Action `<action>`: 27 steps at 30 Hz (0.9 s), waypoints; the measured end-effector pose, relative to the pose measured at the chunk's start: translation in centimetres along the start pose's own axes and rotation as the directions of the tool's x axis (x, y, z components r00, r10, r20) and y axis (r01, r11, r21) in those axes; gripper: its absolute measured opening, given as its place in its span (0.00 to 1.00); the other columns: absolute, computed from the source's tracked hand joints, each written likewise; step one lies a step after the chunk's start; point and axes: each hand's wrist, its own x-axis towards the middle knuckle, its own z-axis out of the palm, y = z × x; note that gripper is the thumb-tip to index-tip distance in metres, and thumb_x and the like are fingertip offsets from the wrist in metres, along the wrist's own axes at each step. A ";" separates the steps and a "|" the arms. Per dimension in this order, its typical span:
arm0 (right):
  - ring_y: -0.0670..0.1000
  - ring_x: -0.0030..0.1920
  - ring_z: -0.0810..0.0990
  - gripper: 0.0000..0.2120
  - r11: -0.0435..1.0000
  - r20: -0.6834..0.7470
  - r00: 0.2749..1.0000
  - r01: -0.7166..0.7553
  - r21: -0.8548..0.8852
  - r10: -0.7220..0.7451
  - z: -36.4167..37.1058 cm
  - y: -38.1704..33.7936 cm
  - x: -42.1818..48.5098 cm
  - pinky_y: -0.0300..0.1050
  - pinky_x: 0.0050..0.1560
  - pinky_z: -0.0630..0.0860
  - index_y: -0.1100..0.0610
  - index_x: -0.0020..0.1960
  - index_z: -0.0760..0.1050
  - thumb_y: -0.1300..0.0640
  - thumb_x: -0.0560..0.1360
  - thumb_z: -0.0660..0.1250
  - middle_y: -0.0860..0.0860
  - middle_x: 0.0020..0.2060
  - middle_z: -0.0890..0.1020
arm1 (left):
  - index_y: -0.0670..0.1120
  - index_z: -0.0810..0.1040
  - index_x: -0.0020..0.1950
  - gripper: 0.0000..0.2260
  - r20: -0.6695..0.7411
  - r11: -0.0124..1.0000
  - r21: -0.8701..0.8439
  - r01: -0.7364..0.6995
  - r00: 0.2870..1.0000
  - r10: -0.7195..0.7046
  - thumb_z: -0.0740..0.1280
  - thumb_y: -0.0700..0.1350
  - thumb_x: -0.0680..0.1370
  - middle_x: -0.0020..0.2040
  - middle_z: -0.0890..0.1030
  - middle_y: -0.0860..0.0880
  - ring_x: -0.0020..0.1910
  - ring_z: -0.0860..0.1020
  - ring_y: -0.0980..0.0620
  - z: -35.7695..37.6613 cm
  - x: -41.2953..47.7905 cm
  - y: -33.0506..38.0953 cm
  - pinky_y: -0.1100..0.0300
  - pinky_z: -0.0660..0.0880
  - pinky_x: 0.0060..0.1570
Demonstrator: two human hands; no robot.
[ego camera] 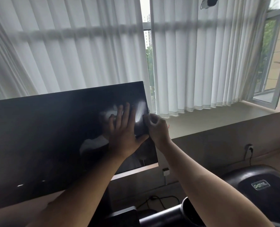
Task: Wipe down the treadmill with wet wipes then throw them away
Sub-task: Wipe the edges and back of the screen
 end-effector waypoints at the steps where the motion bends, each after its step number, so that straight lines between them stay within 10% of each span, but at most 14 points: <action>1: 0.46 0.36 0.78 0.12 1.000 0.015 1.000 -0.001 0.011 0.001 -0.3 0.3 -0.6 0.47 0.40 0.73 0.53 0.39 0.80 0.52 0.80 0.67 0.47 0.34 0.82 | 0.45 0.56 0.82 0.50 0.006 1.000 -0.004 0.001 1.000 -0.001 0.66 0.73 0.70 0.83 0.51 0.45 0.82 0.49 0.45 0.0 0.0 0.0 0.41 0.51 0.76; 13: 0.41 0.45 0.82 0.12 0.999 -0.106 0.994 -0.038 0.028 0.041 0.0 -2.5 0.5 0.25 0.39 0.71 0.53 0.60 0.79 0.50 0.79 0.70 0.46 0.47 0.85 | 0.46 0.63 0.80 0.44 0.000 0.999 -0.004 0.050 0.999 -0.050 0.71 0.63 0.69 0.83 0.57 0.46 0.81 0.55 0.44 0.1 -2.6 1.7 0.41 0.50 0.74; 27: 0.44 0.47 0.84 0.04 0.989 -0.093 0.989 -0.105 0.100 0.114 -0.4 2.2 -4.8 0.53 0.55 0.80 0.50 0.52 0.83 0.53 0.78 0.71 0.42 0.43 0.86 | 0.45 0.61 0.81 0.41 0.030 1.000 -0.003 0.022 0.999 -0.022 0.65 0.64 0.74 0.83 0.56 0.45 0.82 0.53 0.44 0.5 -3.0 1.2 0.38 0.50 0.74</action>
